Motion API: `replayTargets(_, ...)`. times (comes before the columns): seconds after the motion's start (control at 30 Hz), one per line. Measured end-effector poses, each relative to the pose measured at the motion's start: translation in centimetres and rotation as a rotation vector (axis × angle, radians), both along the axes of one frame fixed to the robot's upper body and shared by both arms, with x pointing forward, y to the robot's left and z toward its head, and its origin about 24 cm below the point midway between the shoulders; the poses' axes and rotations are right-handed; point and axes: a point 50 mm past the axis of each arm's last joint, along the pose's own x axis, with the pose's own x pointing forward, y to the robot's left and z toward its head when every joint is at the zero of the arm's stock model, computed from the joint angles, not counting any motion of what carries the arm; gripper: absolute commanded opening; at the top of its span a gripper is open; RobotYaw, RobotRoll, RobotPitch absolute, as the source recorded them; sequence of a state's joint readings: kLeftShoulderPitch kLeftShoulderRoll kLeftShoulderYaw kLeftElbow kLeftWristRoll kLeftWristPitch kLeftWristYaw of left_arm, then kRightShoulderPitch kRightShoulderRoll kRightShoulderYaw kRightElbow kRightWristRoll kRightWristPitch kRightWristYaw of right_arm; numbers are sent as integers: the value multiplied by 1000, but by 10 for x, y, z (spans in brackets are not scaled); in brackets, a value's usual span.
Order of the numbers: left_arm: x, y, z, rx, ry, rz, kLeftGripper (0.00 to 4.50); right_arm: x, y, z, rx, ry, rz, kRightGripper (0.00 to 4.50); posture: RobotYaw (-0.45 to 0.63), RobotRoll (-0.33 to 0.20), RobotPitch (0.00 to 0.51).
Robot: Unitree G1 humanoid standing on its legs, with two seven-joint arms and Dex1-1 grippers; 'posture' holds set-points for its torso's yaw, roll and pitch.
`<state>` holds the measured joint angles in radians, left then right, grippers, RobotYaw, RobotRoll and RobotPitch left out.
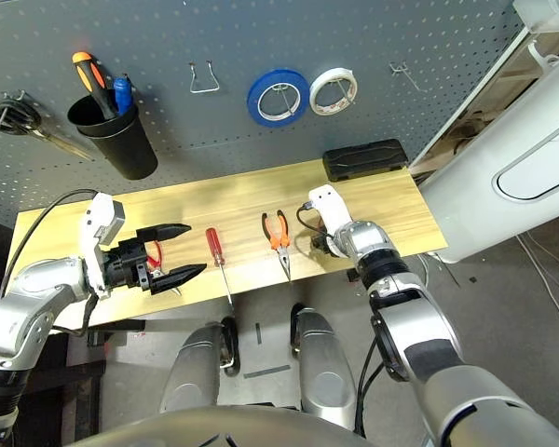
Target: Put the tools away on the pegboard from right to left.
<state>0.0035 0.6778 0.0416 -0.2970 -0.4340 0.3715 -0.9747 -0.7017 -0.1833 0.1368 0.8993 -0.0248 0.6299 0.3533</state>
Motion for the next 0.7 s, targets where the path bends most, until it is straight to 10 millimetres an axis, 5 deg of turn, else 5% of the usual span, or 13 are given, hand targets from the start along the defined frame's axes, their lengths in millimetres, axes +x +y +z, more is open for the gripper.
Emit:
replayTargets(0.33,14,-6,-3,-73,-52,12,4500,-12,-18,39,-62,-255,-41,25,-105,0,125)
replayTargets(0.7,26,-12,0,-151,-104,22,4500,-29,-46,104,-166,-588,-46,25,-155,0,78)
